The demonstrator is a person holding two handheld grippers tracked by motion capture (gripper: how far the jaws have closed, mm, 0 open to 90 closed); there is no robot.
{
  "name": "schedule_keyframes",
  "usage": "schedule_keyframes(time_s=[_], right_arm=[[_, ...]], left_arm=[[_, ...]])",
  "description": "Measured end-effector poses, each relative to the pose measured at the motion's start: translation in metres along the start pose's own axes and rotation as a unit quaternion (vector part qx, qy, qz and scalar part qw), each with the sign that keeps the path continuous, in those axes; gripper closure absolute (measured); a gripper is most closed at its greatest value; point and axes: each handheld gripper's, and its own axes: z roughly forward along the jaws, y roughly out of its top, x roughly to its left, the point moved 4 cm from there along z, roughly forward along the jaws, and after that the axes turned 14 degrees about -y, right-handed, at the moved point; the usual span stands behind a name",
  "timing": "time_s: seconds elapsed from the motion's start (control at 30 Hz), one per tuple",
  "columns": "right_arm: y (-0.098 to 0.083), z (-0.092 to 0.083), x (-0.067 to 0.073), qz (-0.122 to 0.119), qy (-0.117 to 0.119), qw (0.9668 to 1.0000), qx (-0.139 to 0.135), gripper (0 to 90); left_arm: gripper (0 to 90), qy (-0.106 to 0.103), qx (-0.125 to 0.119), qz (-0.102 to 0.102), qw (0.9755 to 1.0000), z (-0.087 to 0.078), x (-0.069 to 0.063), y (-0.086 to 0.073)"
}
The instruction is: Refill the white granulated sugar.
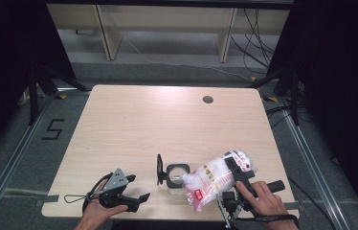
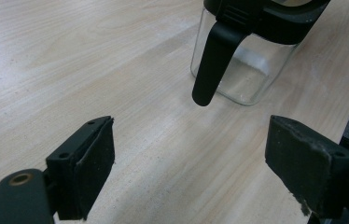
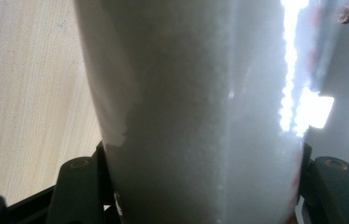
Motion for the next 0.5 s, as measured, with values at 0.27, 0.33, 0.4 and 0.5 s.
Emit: schedule_keyframes(time_s=[0.27,0.33,0.4,0.5], right_arm=[[0.0007,0.0001,-0.0002,0.007,-0.017,0.9998,-0.009,38.7],[-0.0005,-0.0018,0.0007,0.016,0.0,0.9998,0.008,38.7],[-0.0005,-0.0006,0.0003,0.014,-0.014,0.9998,-0.001,38.7],[-0.0014,-0.0024,0.0003,0.03,-0.007,0.9995,0.008,38.8]], left_arm=[[15.3,-0.001,0.015,0.017,0.9998,0.0,0.0,-0.0008],[15.4,0.0,0.011,0.001,0.9999,0.0008,-0.0029,-0.0008],[15.4,-0.002,0.015,0.02,0.9997,-0.0003,-0.0014,-0.0002],[15.4,0.002,0.014,0.01,0.9999,-0.0006,-0.0019,-0.0004]])
